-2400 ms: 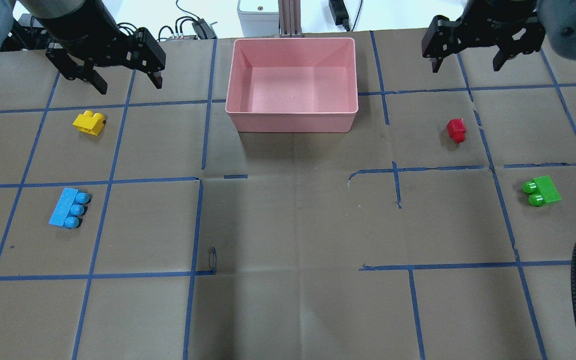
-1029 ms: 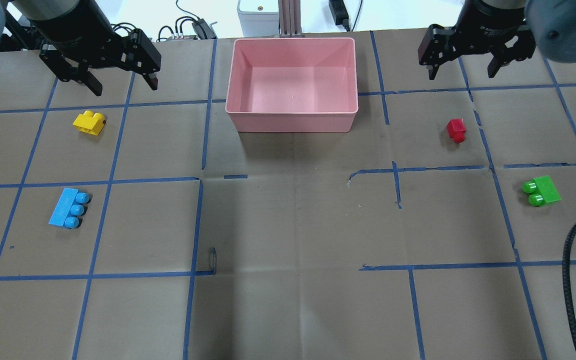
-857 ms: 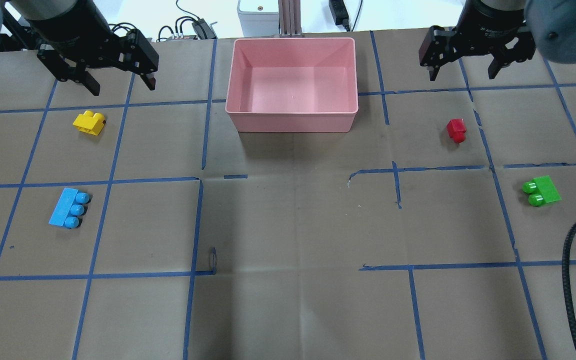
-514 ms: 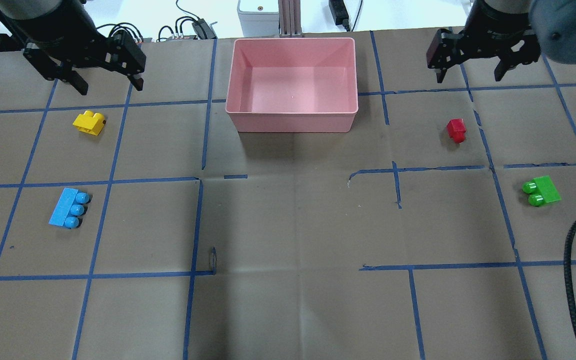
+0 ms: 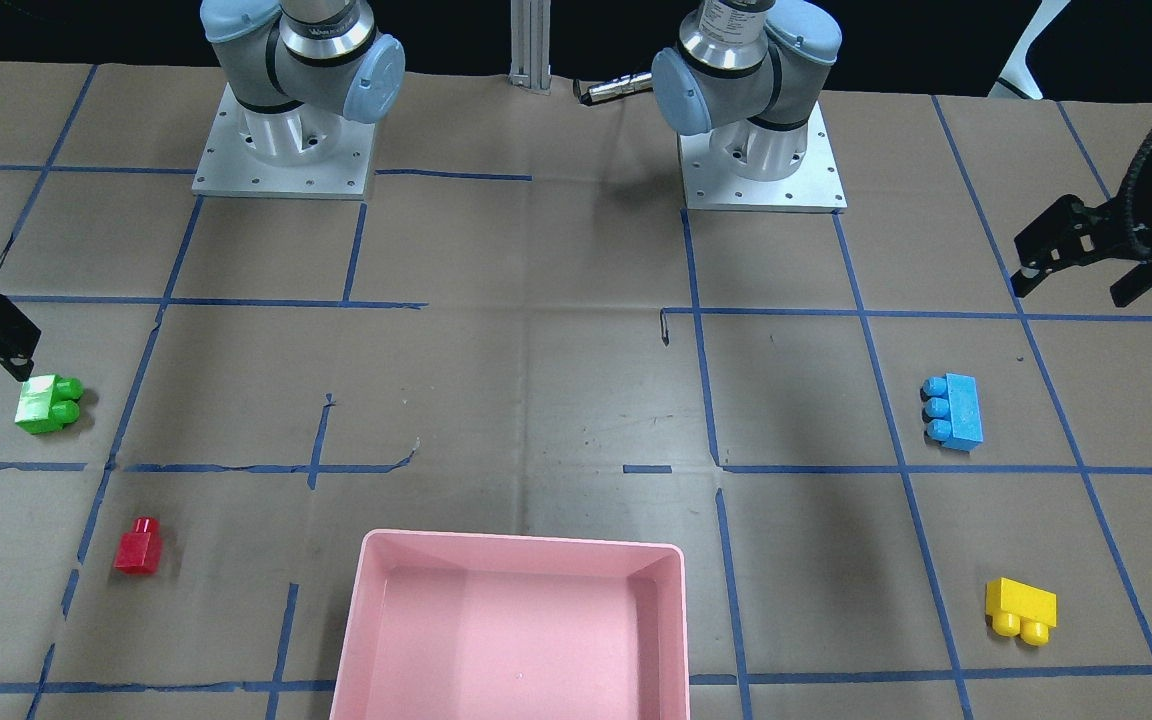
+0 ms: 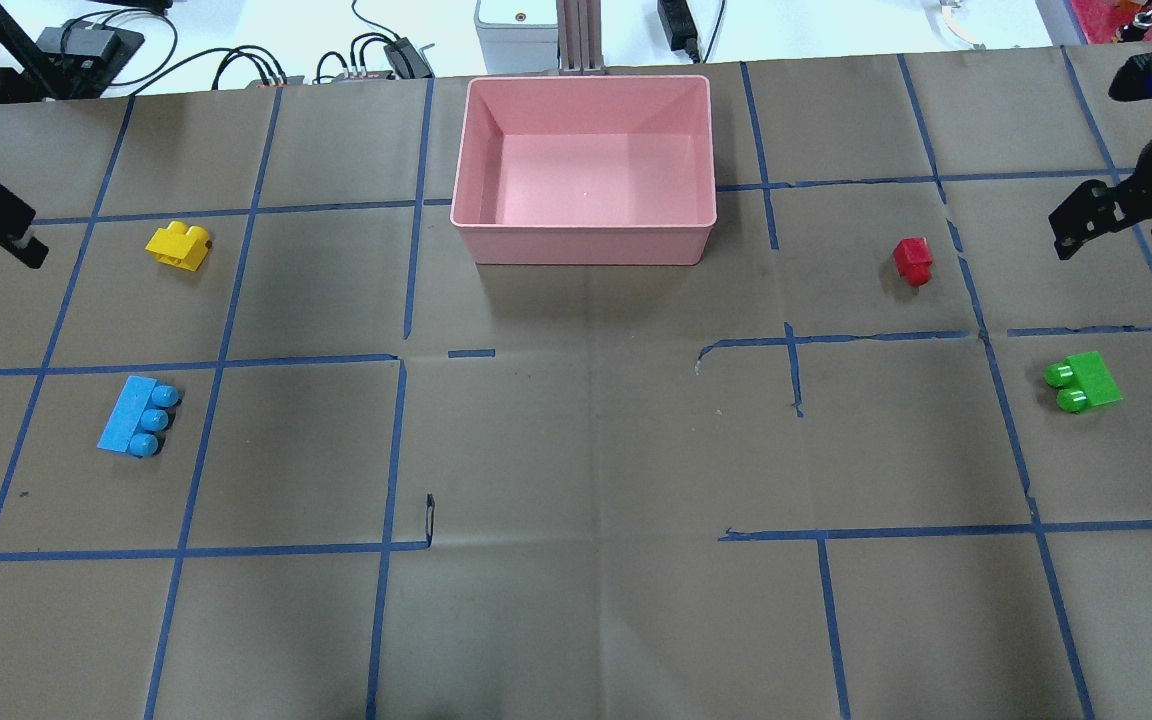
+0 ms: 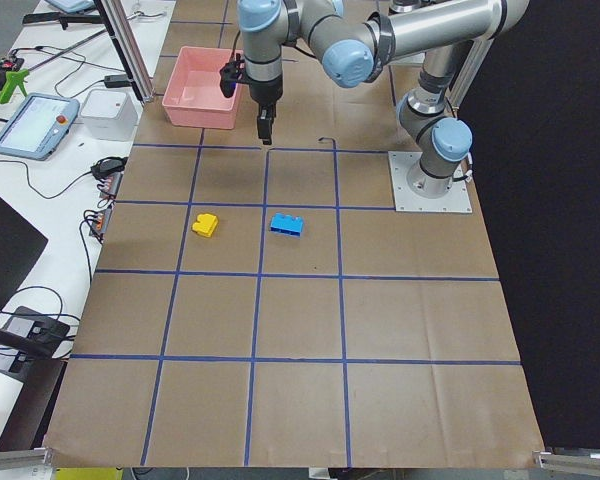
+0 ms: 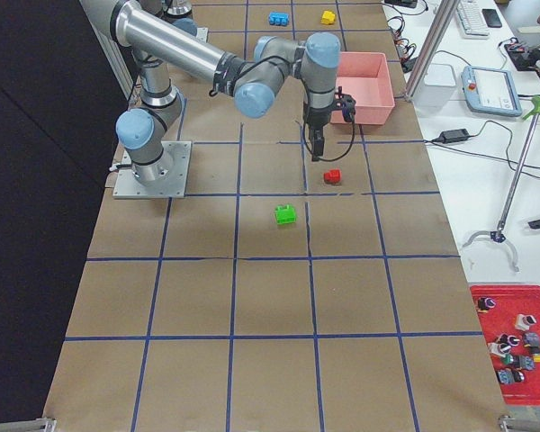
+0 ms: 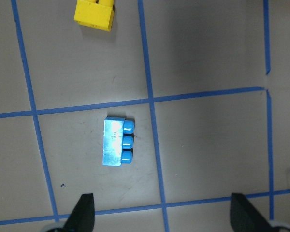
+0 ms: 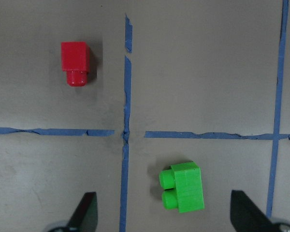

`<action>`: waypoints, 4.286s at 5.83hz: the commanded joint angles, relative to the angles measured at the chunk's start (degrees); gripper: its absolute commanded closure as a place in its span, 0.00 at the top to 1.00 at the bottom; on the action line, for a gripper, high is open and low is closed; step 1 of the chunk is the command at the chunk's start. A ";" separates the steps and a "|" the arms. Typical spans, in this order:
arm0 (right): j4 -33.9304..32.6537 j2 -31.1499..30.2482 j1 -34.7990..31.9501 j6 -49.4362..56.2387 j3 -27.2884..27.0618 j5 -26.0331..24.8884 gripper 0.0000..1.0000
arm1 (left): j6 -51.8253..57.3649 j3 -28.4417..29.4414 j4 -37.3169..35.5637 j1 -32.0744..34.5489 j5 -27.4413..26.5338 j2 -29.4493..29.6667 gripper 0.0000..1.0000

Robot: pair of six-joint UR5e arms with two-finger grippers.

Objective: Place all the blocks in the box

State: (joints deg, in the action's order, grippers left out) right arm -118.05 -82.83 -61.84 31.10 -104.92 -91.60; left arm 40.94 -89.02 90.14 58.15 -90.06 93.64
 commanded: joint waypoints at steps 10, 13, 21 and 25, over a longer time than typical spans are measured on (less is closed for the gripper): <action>-16.86 10.41 9.10 6.60 -12.86 1.33 0.03 | 6.70 -25.49 -37.73 -2.87 1.82 13.31 0.98; -0.82 1.94 5.44 4.69 -2.90 3.86 0.01 | 7.48 -26.55 -40.74 -3.04 1.56 16.48 0.98; -8.59 28.78 -32.64 -13.27 36.26 21.21 0.47 | 1.99 -11.00 -21.36 -2.43 0.06 8.77 0.16; -13.97 26.16 -31.25 -10.88 34.61 9.56 1.00 | -21.09 16.21 -1.72 9.66 3.38 18.74 0.14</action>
State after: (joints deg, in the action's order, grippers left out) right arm -132.59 -55.28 -93.92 20.17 -69.81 -77.81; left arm 26.53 -77.22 87.40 64.20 -88.31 109.25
